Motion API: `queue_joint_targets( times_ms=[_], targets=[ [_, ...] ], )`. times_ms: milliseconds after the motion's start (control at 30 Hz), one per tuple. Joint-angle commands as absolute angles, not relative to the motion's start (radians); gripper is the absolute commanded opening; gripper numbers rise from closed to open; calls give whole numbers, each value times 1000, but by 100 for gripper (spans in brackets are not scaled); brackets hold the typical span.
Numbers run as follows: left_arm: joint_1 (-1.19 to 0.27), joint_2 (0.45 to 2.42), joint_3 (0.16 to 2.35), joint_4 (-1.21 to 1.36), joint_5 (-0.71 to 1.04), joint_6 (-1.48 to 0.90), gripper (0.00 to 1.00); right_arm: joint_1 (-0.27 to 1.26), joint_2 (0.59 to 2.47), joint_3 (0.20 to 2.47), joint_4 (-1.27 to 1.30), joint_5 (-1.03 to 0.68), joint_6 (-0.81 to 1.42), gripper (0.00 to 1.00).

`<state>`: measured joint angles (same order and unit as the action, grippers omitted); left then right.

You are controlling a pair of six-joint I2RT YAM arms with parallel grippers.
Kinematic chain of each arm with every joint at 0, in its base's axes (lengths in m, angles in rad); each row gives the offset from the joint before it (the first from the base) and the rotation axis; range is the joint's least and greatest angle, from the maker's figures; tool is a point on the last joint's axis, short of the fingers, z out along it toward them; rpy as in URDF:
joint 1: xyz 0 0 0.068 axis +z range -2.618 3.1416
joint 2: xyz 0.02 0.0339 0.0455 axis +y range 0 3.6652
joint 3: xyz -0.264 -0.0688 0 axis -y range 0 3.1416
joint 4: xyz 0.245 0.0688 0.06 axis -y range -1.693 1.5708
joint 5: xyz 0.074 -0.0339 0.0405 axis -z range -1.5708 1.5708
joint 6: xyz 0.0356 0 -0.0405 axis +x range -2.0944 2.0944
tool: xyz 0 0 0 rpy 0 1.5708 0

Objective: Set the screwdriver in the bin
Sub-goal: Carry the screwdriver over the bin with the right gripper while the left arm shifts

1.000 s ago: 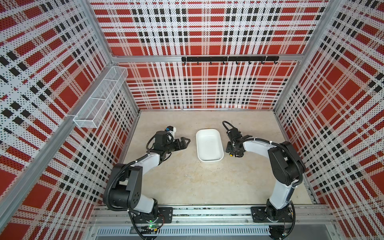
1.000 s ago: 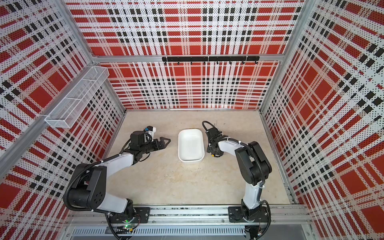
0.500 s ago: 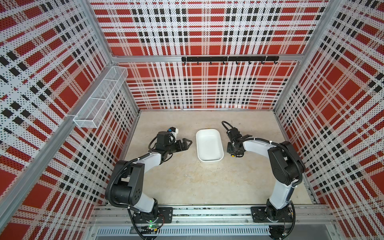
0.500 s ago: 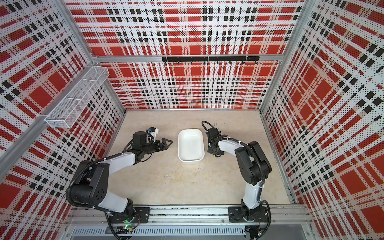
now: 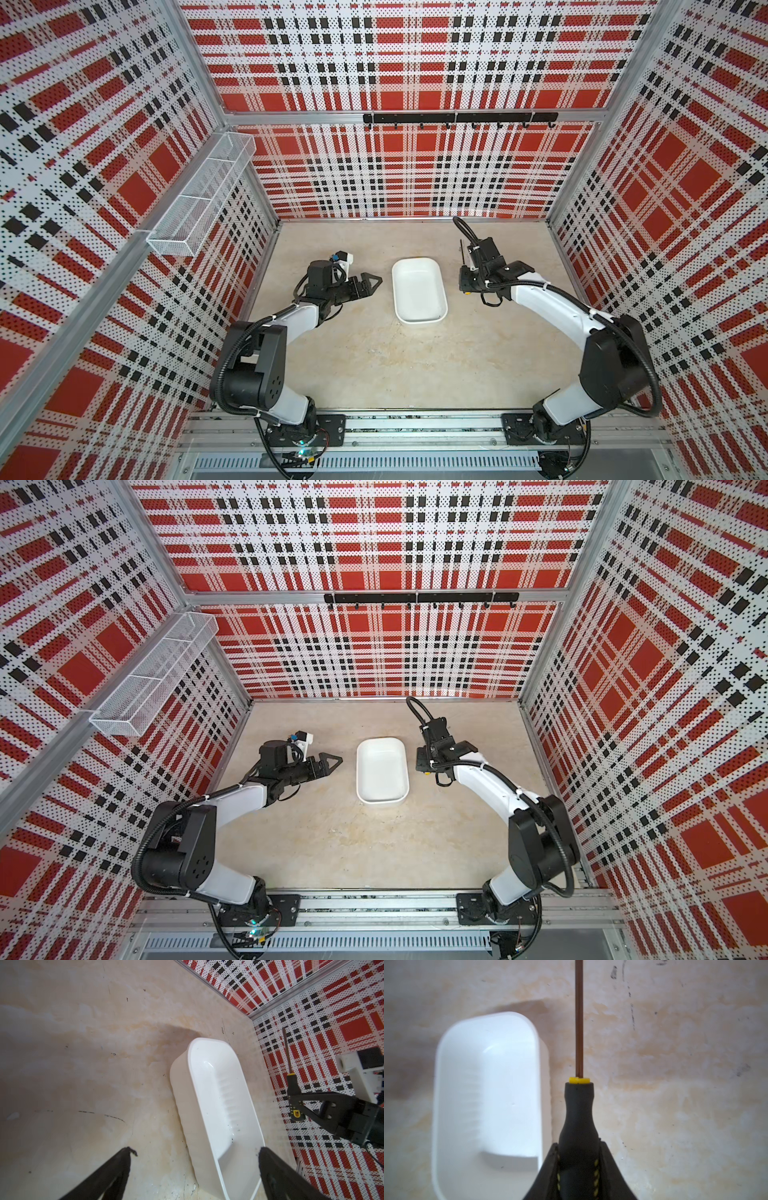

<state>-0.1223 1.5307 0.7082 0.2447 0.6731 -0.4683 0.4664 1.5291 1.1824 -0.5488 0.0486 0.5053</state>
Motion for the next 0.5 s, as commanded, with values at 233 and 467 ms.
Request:
queue_joint_targets(
  times_ms=[233, 467],
  targets=[
    [-117, 1537, 712, 308, 739, -497, 98, 530, 1474, 1145, -366, -260, 630, 0],
    [-112, 1541, 709, 314, 732, -500, 98, 578, 1579, 1213, -429, -263, 700, 0]
  ],
)
